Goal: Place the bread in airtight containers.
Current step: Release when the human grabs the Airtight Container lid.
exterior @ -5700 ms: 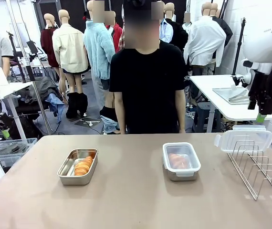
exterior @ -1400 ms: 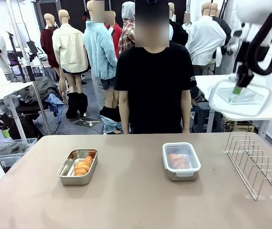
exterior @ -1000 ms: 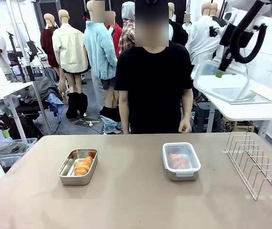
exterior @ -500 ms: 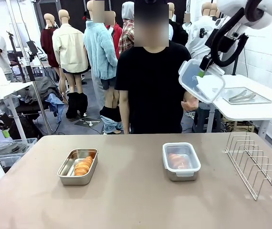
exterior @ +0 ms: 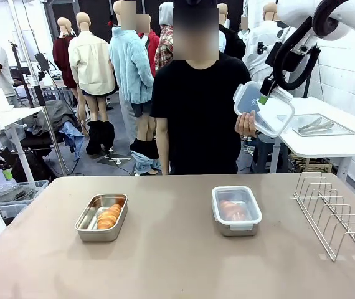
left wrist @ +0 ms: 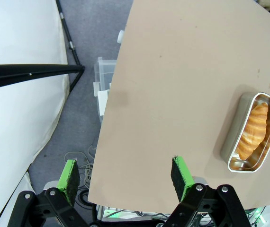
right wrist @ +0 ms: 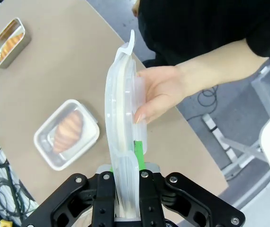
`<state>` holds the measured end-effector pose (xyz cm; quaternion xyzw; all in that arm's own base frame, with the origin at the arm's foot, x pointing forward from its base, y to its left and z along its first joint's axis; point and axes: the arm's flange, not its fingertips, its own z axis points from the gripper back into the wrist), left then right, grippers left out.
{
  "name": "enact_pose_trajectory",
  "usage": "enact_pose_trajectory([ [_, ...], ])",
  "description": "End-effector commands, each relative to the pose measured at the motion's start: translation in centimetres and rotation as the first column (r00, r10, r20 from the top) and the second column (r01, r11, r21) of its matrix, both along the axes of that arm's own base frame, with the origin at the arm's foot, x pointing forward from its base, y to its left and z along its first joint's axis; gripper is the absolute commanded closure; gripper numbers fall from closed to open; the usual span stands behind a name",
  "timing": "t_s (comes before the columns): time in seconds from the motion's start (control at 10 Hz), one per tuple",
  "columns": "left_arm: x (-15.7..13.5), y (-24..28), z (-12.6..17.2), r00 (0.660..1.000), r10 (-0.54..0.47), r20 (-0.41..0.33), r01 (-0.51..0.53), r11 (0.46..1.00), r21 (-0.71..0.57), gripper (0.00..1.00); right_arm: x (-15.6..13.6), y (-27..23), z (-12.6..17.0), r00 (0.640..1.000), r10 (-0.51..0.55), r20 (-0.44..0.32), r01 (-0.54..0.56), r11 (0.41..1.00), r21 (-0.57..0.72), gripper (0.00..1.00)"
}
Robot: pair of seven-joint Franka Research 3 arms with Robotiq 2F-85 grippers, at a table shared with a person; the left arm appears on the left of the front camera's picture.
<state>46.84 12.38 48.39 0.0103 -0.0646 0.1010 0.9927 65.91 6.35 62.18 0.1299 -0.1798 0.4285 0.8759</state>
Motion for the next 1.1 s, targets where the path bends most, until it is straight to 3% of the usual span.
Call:
enact_pose_trajectory([
  [0.0, -0.1, 0.1, 0.1, 1.0, 0.003, 0.002, -0.003, 1.0, -0.001, 0.0, -0.1, 0.0, 0.1, 1.0, -0.004, -0.002, 0.004, 1.0, 0.025, 1.0],
  [0.3, -0.1, 0.1, 0.1, 1.0, 0.003, 0.002, -0.003, 1.0, -0.001, 0.0, 0.0, -0.1, 0.0, 1.0, -0.001, 0.0, 0.001, 1.0, 0.001, 1.0],
  [0.4, -0.1, 0.1, 0.1, 1.0, 0.003, 0.002, -0.003, 1.0, -0.001, 0.0, -0.8, -0.3, 0.1, 0.999, 0.034, -0.018, -0.035, 0.999, -0.024, 0.88],
  [0.8, -0.1, 0.1, 0.1, 1.0, 0.003, 0.002, -0.003, 1.0, -0.001, 0.0, -6.7, -3.0, 1.4, 0.974, 0.226, -0.003, -0.226, 0.971, -0.084, 0.11],
  [0.9, -0.1, 0.1, 0.1, 1.0, 0.003, 0.002, -0.003, 1.0, -0.001, 0.0, -8.5, -3.8, 1.4, 0.956, 0.293, -0.008, -0.292, 0.95, -0.109, 0.0],
  [1.0, -0.1, 0.1, 0.1, 1.0, 0.003, 0.002, -0.003, 1.0, -0.001, 0.0, -10.5, -4.7, 1.5, 0.923, 0.384, -0.006, -0.382, 0.916, -0.124, 0.0],
])
